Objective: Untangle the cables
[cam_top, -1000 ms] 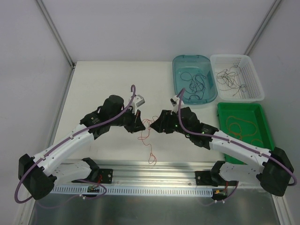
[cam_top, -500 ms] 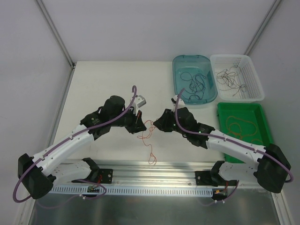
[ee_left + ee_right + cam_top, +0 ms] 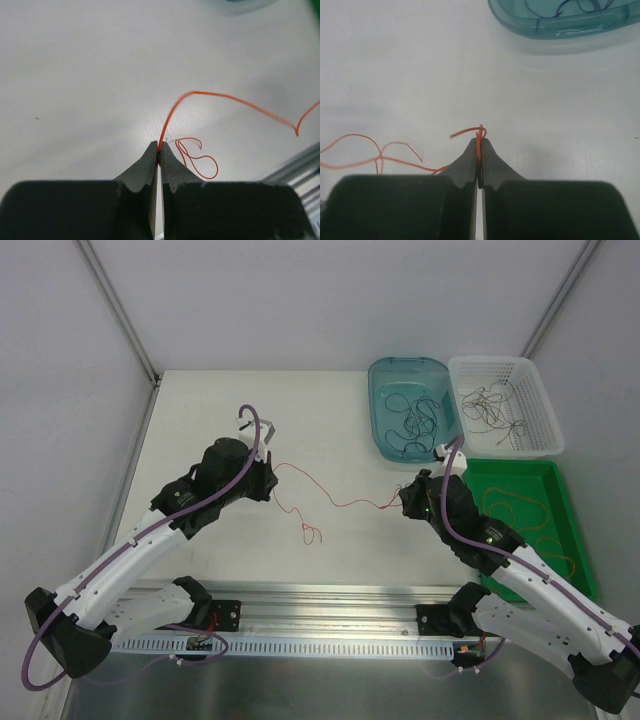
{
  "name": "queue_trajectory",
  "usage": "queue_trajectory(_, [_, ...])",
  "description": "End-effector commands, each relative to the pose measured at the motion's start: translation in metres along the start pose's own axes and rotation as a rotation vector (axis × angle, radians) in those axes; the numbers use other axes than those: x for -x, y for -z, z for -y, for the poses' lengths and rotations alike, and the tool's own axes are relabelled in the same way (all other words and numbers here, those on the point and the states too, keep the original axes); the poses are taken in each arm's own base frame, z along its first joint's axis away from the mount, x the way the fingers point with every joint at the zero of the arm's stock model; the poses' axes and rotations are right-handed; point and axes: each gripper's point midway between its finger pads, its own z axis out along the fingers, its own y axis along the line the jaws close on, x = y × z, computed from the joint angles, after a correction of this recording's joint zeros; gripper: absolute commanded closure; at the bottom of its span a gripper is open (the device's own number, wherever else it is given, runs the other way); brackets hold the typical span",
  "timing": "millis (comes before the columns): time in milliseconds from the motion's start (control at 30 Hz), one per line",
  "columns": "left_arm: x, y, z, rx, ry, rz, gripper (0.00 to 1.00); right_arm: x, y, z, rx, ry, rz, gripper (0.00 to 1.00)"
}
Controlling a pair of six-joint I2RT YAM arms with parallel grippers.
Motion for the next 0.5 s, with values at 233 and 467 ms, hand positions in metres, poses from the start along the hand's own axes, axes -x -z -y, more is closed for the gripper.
queue_trajectory(233, [0.064,0.035,-0.044,0.188,0.109,0.153,1.0,0.014,0.034,0.039,-0.097,0.161,-0.002,0.93])
queue_trajectory(467, [0.081,0.029,0.03,-0.171,-0.024,0.093,1.0,0.016,0.041,-0.022,0.216,0.251,-0.072,0.43])
